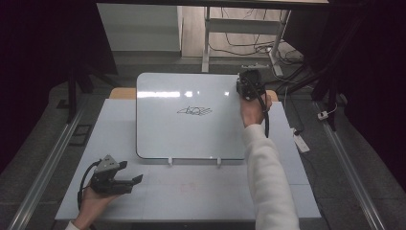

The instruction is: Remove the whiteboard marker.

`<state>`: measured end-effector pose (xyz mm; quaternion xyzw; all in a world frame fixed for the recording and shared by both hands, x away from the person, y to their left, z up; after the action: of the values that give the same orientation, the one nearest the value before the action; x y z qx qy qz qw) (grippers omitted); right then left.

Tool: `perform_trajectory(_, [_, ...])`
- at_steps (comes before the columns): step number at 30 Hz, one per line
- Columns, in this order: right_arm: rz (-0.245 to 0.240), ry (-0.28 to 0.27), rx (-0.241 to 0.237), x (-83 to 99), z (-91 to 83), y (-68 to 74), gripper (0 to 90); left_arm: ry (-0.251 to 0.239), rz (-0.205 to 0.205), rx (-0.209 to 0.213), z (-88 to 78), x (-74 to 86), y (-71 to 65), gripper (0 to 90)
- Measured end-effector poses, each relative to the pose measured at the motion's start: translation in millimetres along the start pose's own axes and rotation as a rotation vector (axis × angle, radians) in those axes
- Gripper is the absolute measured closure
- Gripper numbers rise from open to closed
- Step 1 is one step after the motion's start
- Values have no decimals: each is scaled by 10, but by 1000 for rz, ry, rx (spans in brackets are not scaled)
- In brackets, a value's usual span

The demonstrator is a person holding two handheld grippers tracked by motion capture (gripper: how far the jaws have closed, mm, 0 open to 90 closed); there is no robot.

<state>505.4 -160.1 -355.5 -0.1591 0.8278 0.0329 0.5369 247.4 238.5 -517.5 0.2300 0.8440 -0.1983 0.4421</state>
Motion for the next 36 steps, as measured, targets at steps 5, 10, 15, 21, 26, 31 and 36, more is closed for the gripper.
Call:
perform_trajectory(5, [10,-40,-20,22,-72,-18,807,1,-6,0,-5,3,11,183])
perform_trajectory(10, [35,-102,-72,81,-232,-72,807,6,-3,0,15,-6,-13,185])
perform_trajectory(15, [64,-164,-152,203,-429,-101,808,12,9,7,57,-48,-75,188])
perform_trajectory(21, [95,-216,-261,404,-685,-49,807,6,54,28,133,-207,-262,196])
perform_trajectory(26, [107,-234,-348,612,-840,88,807,2,99,72,236,-383,-477,205])
perform_trajectory(31, [110,-252,-442,826,-998,325,807,-12,134,126,408,-597,-710,226])
perform_trajectory(36, [121,-261,-516,990,-1067,552,807,-30,156,162,530,-744,-868,252])
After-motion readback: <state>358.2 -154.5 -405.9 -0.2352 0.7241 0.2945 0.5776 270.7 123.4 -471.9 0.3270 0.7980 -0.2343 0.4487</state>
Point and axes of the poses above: each handheld gripper's, and its own axes: z roughly forward along the jaws, x roughly out of its underside, y roughly to its left, the point moved 1 cm from there along z, roughly forward along the jaws, and after that the axes turned 7 degrees about -y, right-handed, at the moved point
